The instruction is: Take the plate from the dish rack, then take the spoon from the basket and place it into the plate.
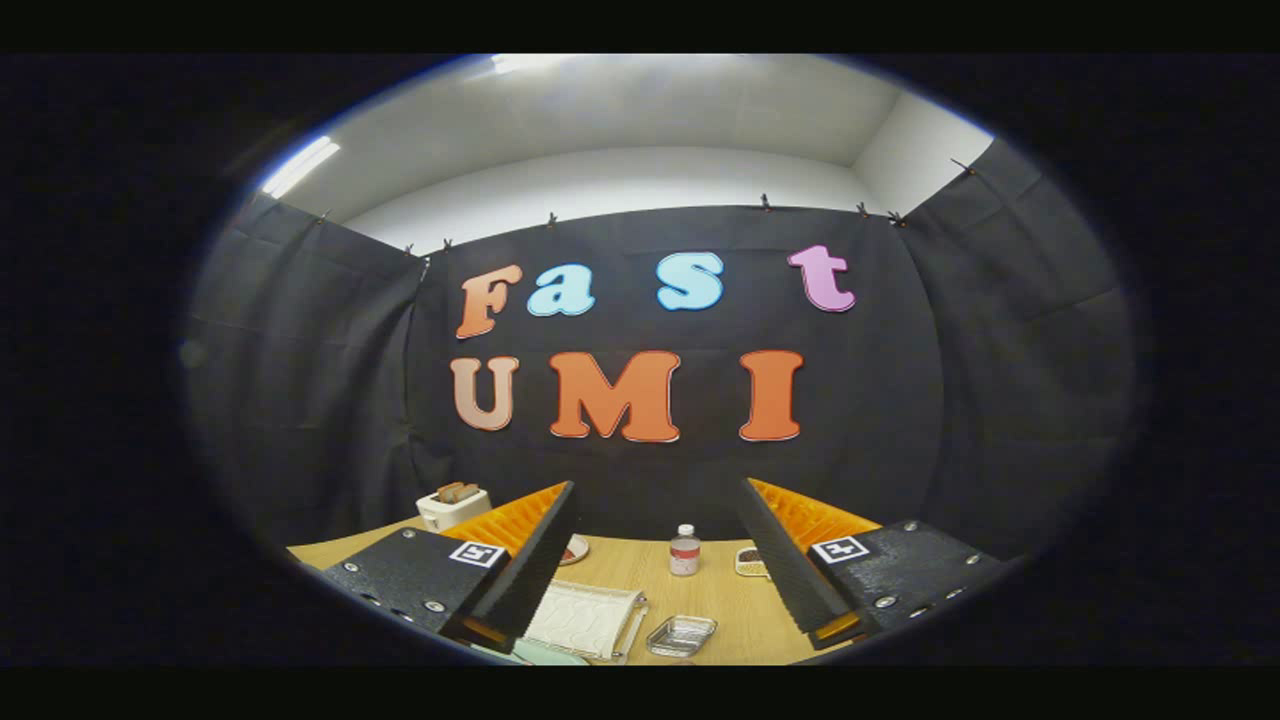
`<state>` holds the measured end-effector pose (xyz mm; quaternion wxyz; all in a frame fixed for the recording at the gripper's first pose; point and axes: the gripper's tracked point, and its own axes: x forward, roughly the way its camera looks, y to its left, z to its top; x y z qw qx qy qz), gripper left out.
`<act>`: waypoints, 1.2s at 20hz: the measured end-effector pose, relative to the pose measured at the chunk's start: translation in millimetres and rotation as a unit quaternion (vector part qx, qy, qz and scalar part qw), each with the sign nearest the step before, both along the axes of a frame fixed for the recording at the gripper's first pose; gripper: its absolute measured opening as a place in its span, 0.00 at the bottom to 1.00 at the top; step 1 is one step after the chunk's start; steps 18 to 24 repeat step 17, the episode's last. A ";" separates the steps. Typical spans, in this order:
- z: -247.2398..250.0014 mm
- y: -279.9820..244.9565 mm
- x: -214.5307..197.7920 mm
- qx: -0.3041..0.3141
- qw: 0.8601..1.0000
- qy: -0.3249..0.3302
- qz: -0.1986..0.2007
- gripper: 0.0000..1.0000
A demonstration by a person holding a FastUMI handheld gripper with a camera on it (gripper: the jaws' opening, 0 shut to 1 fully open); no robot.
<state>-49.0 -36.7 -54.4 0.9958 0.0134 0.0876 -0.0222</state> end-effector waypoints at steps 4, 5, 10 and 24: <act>4.5 -1.2 -2.1 0.003 1.000 -0.003 -0.002 0.96; 5.0 -3.0 -1.6 0.002 1.000 -0.003 -0.002 0.96; 0.7 -6.8 -4.4 -0.002 1.000 0.001 -0.006 0.96; -0.9 -3.6 -2.6 -0.003 1.000 0.003 -0.001 0.96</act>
